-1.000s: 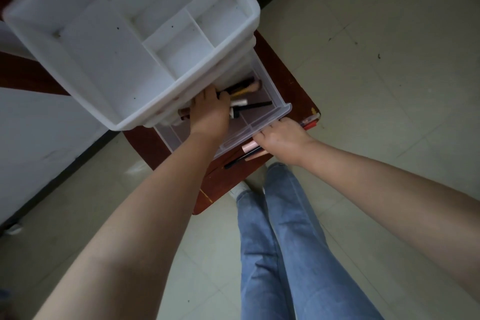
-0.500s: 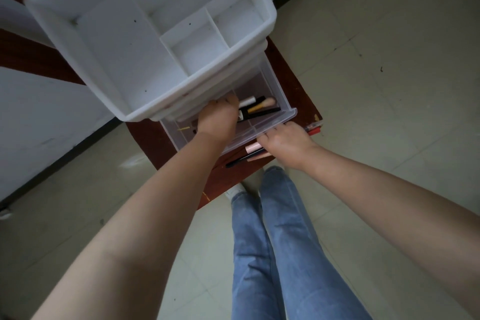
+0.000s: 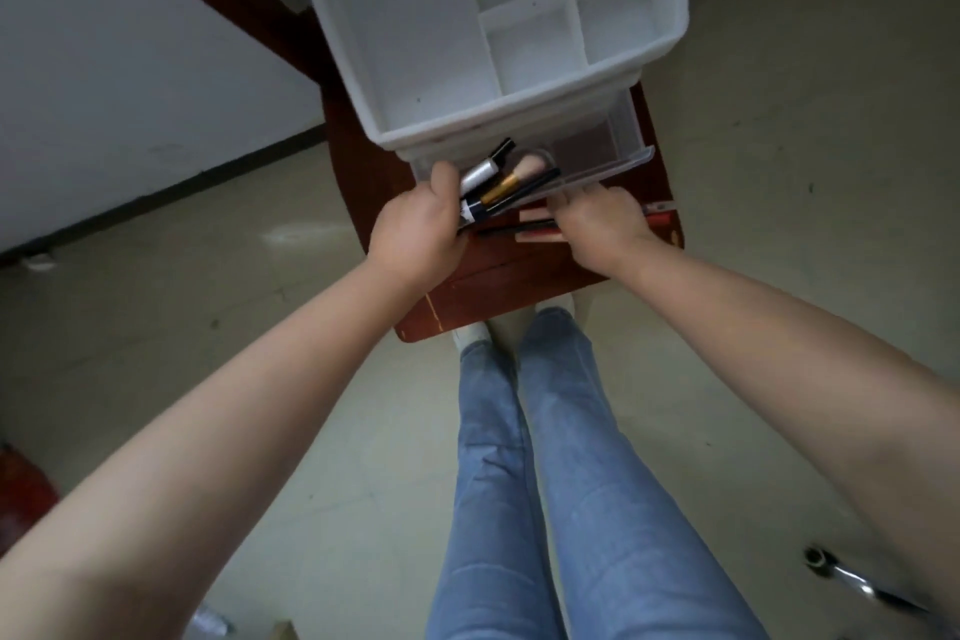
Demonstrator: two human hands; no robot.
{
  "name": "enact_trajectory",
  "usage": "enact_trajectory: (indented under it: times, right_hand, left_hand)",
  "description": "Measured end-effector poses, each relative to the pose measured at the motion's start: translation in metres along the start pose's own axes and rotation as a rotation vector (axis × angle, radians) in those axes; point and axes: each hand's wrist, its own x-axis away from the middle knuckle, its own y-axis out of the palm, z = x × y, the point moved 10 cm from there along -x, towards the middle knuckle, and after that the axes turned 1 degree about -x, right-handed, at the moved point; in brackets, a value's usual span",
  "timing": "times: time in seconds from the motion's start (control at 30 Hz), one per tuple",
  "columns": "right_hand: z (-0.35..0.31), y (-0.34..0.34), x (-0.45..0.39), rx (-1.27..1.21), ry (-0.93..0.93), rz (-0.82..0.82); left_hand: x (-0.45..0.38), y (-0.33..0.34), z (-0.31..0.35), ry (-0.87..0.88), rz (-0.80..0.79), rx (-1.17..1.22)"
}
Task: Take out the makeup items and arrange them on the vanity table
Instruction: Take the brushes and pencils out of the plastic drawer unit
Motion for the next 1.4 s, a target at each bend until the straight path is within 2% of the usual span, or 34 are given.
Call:
enact_trajectory:
  times: [0.17, 0.3, 0.43, 0.53, 0.63, 0.73, 0.87, 1.0, 1.2, 1.4]
  right_hand:
    - [-0.003, -0.04, -0.041, -0.042, 0.105, 0.013]
    - [-0.009, -0.045, -0.052, 0.0, 0.111, -0.05]
    - [-0.015, -0.041, -0.028, -0.01, 0.063, -0.074]
    - [-0.011, -0.037, 0.006, -0.021, 0.053, -0.088]
    - [0.003, -0.045, 0.046, -0.045, 0.091, -0.081]
    - [0.023, -0.072, 0.085, -0.037, 0.181, -0.031]
    - [0.054, -0.118, 0.153, -0.024, 0.372, 0.091]
    - [0.073, -0.145, 0.249, -0.021, 0.624, 0.231]
    - [0.05, -0.139, 0.433, -0.139, 1.062, 0.424]
    - [-0.026, -0.072, 0.663, -0.229, 1.541, 0.489]
  left_hand:
    - [0.038, -0.012, -0.036, -0.156, 0.005, -0.02]
    - [0.046, -0.019, -0.051, -0.226, 0.024, -0.042]
    - [0.044, -0.023, -0.042, -0.208, 0.012, -0.099]
    - [0.04, -0.028, -0.019, -0.136, -0.06, -0.165]
    - [0.027, -0.043, 0.019, -0.008, -0.11, -0.223]
    - [0.01, -0.075, 0.066, 0.124, -0.07, -0.281]
    - [0.001, -0.122, 0.141, 0.348, 0.011, -0.361]
    - [0.026, -0.143, 0.229, 0.62, 0.025, -0.489]
    - [0.141, -0.131, 0.364, 1.01, 0.022, -0.697]
    - [0.356, -0.073, 0.5, 1.522, 0.064, -0.781]
